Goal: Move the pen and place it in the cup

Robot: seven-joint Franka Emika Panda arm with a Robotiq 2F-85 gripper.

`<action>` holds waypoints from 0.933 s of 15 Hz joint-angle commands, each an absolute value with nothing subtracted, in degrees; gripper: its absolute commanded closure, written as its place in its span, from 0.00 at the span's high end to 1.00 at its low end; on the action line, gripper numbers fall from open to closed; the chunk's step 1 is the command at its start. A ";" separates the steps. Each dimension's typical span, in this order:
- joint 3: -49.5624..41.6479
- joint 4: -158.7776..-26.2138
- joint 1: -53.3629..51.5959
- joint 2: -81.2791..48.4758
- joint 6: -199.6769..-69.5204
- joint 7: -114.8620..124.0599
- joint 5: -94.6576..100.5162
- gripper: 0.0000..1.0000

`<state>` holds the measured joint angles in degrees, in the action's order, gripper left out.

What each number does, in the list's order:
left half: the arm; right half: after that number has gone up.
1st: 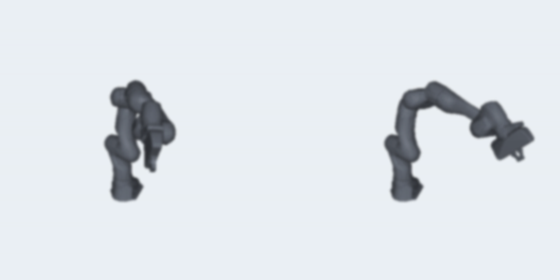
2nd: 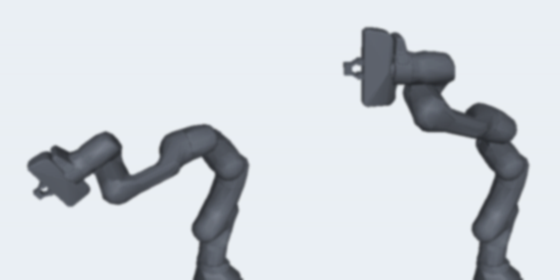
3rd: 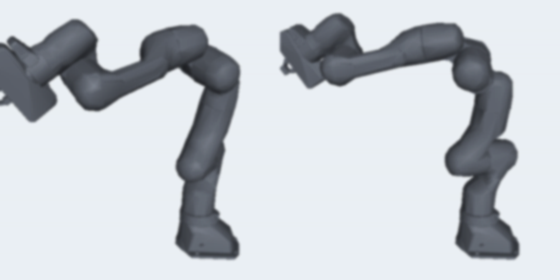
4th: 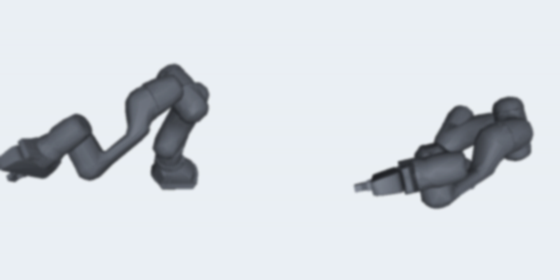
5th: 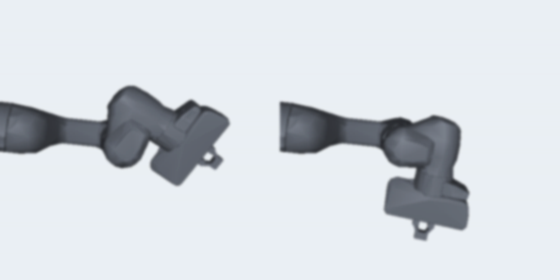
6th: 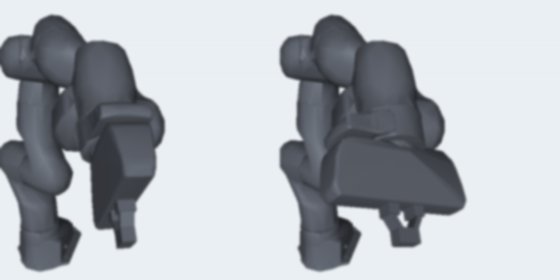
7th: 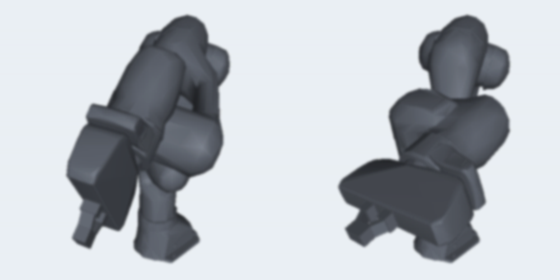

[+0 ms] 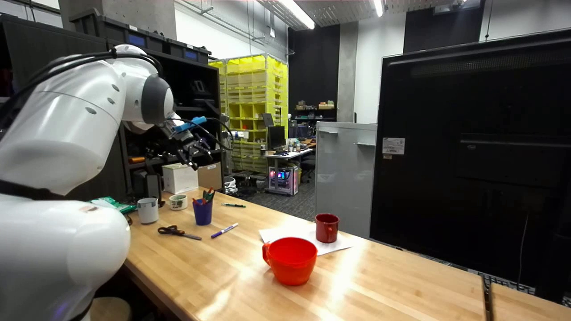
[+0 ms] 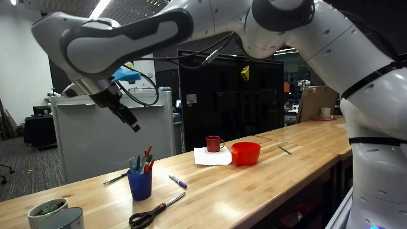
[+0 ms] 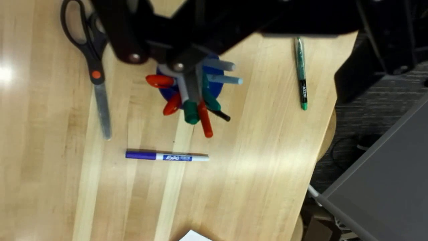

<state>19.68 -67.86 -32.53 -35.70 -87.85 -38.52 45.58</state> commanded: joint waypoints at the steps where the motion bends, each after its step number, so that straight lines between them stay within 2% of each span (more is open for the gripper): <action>1: 20.91 -68.03 -25.99 -30.85 -87.07 -39.02 35.89 1.00; 6: 20.75 -72.81 -15.96 -24.64 -90.39 -36.14 20.48 1.00; 14: 19.49 -94.38 -6.28 -8.17 -106.63 -21.27 5.32 1.00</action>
